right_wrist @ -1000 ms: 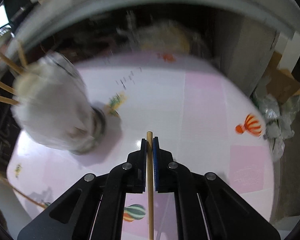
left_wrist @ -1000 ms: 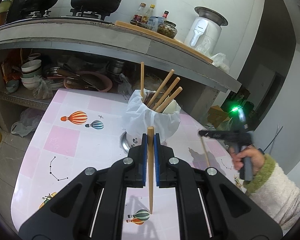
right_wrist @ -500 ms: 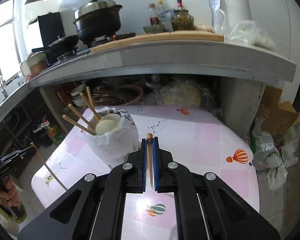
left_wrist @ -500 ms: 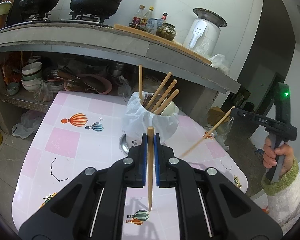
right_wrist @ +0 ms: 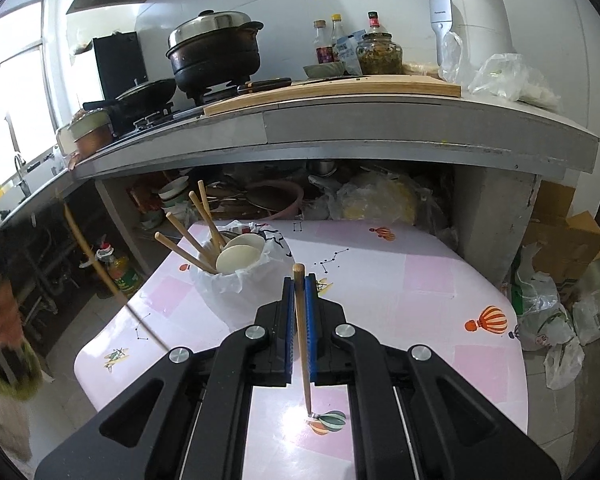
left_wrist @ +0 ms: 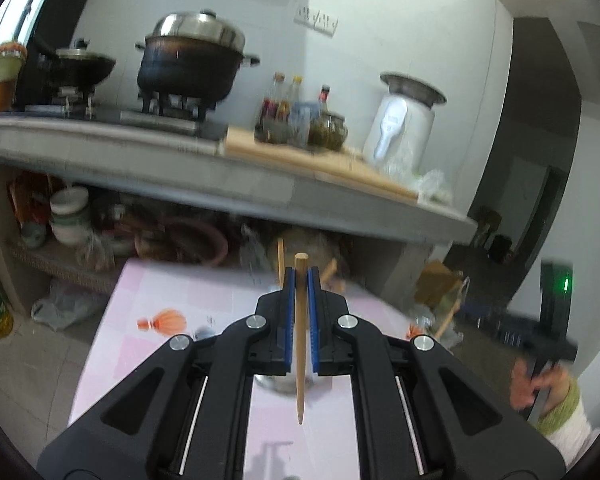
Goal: Organize utensils
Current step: 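Lower the chopstick into the bagged holder and open the left gripper while the right gripper carries its chopstick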
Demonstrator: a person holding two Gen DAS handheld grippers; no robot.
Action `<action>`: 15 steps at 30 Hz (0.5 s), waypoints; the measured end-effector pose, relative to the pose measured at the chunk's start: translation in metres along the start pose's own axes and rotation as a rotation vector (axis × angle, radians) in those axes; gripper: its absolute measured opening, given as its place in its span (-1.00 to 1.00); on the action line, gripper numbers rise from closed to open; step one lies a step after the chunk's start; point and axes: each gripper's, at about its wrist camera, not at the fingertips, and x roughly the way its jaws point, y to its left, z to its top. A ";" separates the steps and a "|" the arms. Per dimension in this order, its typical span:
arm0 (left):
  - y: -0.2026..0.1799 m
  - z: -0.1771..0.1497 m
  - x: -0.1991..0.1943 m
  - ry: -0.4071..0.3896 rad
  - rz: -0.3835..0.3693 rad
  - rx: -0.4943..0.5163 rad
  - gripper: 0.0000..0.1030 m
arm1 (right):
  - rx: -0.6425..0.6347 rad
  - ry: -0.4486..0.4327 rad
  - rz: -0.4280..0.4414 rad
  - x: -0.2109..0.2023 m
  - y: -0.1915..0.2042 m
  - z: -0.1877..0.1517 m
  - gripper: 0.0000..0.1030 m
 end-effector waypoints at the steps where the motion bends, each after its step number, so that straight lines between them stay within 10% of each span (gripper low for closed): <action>1: 0.000 0.011 -0.001 -0.023 0.004 0.003 -0.89 | 0.001 0.001 0.001 0.000 -0.001 -0.001 -0.89; 15: -0.009 0.090 0.031 -0.167 -0.012 0.008 -0.89 | 0.026 0.012 0.004 0.003 -0.013 -0.005 -0.90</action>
